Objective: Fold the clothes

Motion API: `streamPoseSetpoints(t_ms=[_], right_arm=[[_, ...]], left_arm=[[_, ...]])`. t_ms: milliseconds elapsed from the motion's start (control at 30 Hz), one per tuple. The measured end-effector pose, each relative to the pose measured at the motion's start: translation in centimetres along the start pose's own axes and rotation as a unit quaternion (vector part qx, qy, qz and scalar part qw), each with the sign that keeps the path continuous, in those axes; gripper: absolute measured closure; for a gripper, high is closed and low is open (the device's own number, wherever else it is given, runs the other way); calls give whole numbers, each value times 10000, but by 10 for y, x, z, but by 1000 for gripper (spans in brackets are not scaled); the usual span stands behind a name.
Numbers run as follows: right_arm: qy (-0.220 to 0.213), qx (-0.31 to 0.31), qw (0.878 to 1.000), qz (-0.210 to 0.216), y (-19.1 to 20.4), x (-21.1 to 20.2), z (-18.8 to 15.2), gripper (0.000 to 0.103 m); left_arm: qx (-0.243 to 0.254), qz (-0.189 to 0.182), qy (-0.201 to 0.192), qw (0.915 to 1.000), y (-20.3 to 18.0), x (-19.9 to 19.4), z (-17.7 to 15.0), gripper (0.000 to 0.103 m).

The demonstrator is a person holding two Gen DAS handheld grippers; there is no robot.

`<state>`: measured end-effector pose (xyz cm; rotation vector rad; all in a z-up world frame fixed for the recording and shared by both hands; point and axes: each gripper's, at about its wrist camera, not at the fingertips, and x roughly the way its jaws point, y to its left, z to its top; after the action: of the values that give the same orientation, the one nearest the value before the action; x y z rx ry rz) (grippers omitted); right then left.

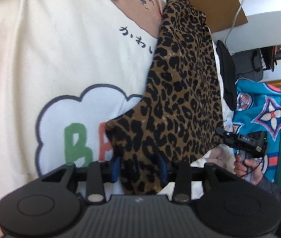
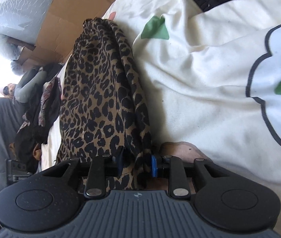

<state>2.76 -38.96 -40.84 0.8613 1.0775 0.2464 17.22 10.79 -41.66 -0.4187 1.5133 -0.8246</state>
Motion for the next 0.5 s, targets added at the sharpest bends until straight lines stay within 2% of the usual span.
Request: streamPoseSetpoints(t_ms=[67, 167, 300, 400, 500], right_arm=[[137, 4, 9999, 101, -2, 1, 3, 71], [301, 9, 9993, 218, -2, 1, 5, 72], [389, 7, 9989, 270, 1, 5, 7, 73], [435, -31, 9988, 227, 3, 8, 8, 91], [476, -14, 9985, 255, 5, 8, 7, 94]], left_arm=[[-114, -139, 21, 9998, 1, 3, 0, 62], [-318, -351, 50, 9989, 6, 5, -4, 70], [-483, -472, 93, 9977, 11, 9, -11, 74], [-561, -490, 71, 9972, 14, 8, -11, 79], [-716, -513, 3, 9961, 19, 6, -10, 82]])
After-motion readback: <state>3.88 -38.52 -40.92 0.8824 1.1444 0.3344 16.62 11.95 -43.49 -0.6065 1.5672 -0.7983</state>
